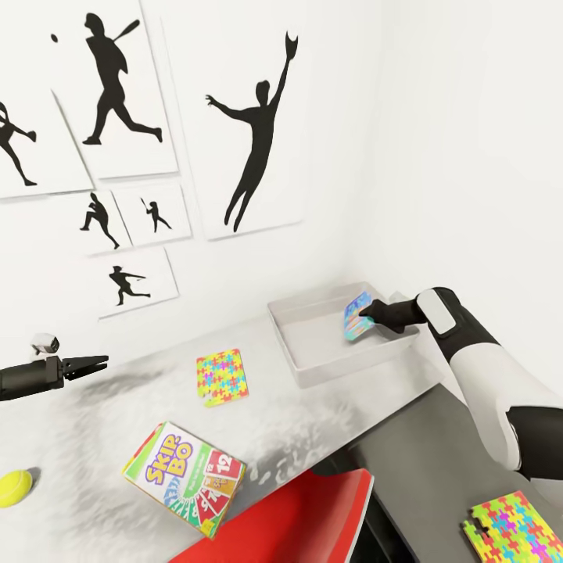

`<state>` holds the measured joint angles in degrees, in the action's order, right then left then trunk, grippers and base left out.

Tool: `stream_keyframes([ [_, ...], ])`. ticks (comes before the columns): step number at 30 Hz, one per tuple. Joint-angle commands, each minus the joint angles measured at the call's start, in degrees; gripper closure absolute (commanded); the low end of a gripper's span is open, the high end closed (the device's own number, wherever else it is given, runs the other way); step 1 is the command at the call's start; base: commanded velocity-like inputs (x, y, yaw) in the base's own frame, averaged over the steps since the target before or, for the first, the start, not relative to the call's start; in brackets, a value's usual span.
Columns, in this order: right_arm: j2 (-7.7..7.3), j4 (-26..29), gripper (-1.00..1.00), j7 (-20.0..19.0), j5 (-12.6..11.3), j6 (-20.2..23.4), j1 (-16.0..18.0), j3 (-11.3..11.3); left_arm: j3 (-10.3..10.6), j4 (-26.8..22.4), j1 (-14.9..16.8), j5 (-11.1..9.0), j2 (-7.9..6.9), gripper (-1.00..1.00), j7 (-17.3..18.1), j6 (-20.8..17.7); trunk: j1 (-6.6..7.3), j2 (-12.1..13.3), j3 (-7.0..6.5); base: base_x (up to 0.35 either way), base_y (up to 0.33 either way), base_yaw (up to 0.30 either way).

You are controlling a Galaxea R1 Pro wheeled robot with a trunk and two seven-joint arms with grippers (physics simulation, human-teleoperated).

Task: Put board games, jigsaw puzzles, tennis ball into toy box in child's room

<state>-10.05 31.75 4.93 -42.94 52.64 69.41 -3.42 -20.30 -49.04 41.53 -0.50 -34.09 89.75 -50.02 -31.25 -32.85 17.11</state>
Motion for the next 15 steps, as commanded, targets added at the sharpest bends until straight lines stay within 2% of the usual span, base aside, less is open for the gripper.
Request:
stream_keyframes([
  [1,-0.07,0.07,1.00,0.52,-0.66,0.10,0.07,-0.39,0.00,0.00,0.04,0.06,-0.01,-1.00,0.25,-0.61,-0.02,-0.09,0.11,0.000,0.000,0.000],
  [15,-0.14,0.38,1.00,0.52,-0.66,0.08,0.11,-1.22,0.00,0.00,0.04,0.06,-0.01,-1.00,0.25,-0.61,-0.02,-0.09,0.17,0.000,0.000,0.000],
])
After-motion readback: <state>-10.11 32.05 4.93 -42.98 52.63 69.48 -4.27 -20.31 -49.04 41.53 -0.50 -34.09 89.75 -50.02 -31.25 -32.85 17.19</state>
